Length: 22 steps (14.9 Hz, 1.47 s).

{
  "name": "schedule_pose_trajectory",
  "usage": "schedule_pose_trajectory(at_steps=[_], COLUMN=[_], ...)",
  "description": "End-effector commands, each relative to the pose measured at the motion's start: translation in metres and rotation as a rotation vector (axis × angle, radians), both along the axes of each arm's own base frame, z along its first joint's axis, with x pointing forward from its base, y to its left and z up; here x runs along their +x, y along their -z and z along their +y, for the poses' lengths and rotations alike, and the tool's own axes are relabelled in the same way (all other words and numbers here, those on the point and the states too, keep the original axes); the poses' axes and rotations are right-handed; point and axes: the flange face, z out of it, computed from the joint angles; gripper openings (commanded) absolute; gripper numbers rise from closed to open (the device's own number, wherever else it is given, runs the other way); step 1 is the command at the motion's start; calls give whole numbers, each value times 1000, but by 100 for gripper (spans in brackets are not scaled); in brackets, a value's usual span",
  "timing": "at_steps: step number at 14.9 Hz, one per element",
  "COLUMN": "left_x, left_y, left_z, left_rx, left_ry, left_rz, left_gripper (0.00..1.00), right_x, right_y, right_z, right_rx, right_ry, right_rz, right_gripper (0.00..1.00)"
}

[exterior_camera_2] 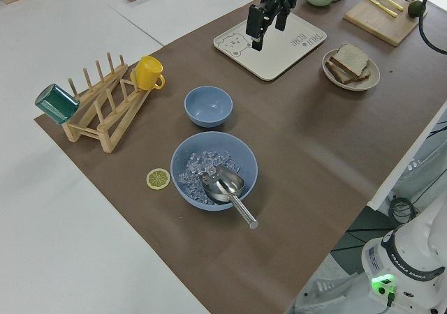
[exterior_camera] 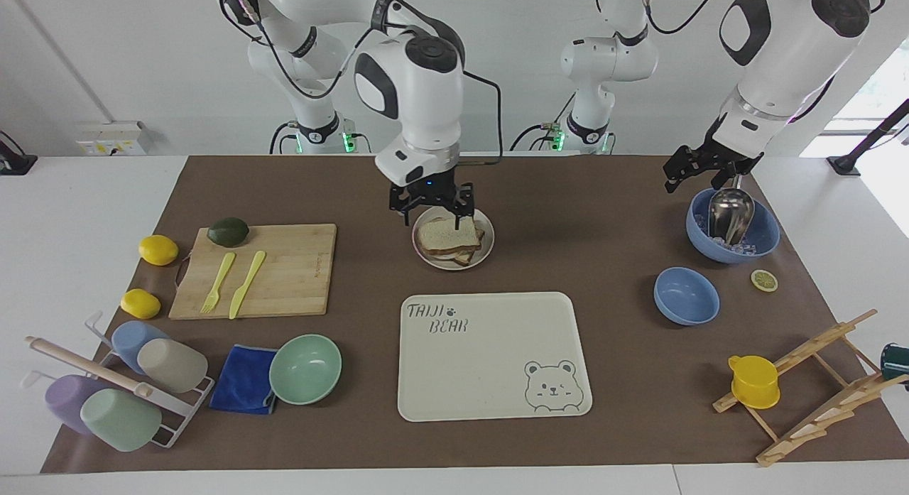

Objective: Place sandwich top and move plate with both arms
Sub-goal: 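Open the right gripper and withdraw it to the cutting board, then reach the left gripper to the plate rim and grasp it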

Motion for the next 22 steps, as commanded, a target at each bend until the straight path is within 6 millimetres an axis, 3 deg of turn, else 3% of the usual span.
schedule_pose_trajectory(at_steps=[1,3,6,7,11,13,15,18,22], left_x=[0,0,1,0,-11,-18,-23,-34,-55], left_y=[-2,-2,-1,2,40,59,88,148,212], left_z=[2,2,-3,-8,-47,-78,-125,-188,-241], left_rx=[-3,-3,-12,-17,-65,-90,-93,-91,-97], left_ry=[-6,-7,-11,-9,26,50,23,43,82], left_rz=[-13,-11,-24,-32,-18,-27,-57,-70,-49], left_gripper=[100,100,100,100,100,100,100,100,100], right_x=[22,17,-1,-9,-17,-22,-28,-21,-36], right_y=[-34,-55,-69,-70,-67,-72,-68,-66,-72], right_z=[-101,-172,-235,-248,-267,-282,-271,-276,-291], right_rx=[77,87,59,56,41,50,44,36,47], right_ry=[1,-57,1,-7,-60,-33,-50,-87,-79], right_rz=[68,101,168,190,209,233,246,212,259], right_gripper=[100,100,100,100,100,100,100,100,100])
